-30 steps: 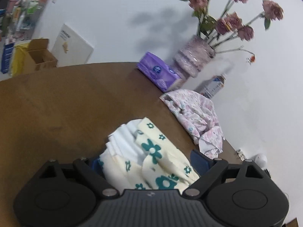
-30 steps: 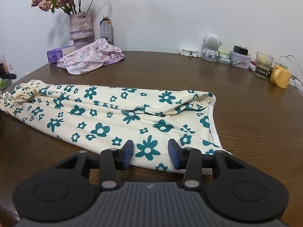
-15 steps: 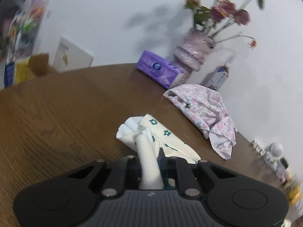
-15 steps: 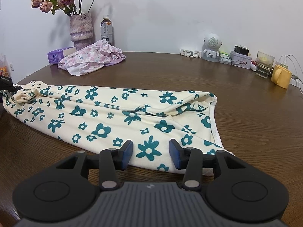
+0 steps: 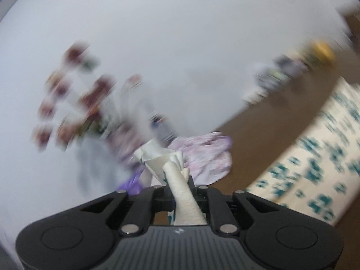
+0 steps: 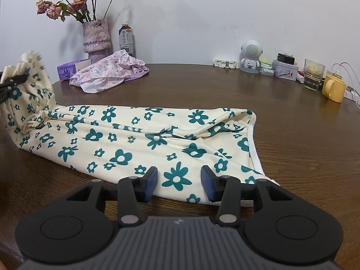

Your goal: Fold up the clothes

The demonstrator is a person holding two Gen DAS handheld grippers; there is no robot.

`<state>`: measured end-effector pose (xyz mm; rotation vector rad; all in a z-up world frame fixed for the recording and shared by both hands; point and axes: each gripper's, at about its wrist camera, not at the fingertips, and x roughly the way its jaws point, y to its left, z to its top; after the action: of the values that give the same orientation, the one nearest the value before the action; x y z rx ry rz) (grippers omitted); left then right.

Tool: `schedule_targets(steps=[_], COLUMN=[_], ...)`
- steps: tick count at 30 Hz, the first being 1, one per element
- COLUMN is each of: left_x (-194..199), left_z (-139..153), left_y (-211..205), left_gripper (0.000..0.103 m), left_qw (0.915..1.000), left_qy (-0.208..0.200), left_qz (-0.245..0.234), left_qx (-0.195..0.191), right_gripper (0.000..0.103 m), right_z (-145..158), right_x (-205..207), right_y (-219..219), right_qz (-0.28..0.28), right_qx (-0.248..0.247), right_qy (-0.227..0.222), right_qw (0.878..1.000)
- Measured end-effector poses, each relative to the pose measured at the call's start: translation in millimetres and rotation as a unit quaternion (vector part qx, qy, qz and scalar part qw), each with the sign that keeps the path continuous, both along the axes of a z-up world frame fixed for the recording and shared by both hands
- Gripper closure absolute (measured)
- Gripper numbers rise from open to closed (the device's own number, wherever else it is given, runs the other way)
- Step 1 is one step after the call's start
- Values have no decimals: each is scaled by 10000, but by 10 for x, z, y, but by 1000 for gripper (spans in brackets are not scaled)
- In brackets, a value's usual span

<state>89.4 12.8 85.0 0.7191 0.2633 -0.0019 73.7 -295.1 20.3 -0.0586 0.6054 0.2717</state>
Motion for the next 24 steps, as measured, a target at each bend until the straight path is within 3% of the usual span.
schedule_targets(steps=[4,8,11,14,17,20,24], left_x=[72,120,122,171,143,-7,-162], left_z=[-301,-576,-691,-673,-588,-378,-162], left_y=[-438,-681,-742,-752,-769,-705,-586], left_gripper=[96,95,95,89,73,45,35], left_qw=[9961,9899,9876,9896,9916,9918,9884], left_qy=[390,886,1001,973,921,990,933], left_qz=[-421,-610,-642,-552,-606,-807,-1039], left_qx=[664,920,1023,901,679,75,-595], right_gripper=[60,60,60,60,60,60,59], right_z=[7,17,27,36,34,44,94], right_x=[-17,-56,-71,-65,-49,-49,-72], right_y=[-23,-91,-146,-160,-130,-106,-70], right_qz=[-34,-89,-125,-114,-52,16,128], right_qx=[32,71,99,112,120,146,203], right_qy=[-32,-50,-59,-65,-59,-58,-101], right_qw=[10000,9999,9999,9999,9999,9999,9997])
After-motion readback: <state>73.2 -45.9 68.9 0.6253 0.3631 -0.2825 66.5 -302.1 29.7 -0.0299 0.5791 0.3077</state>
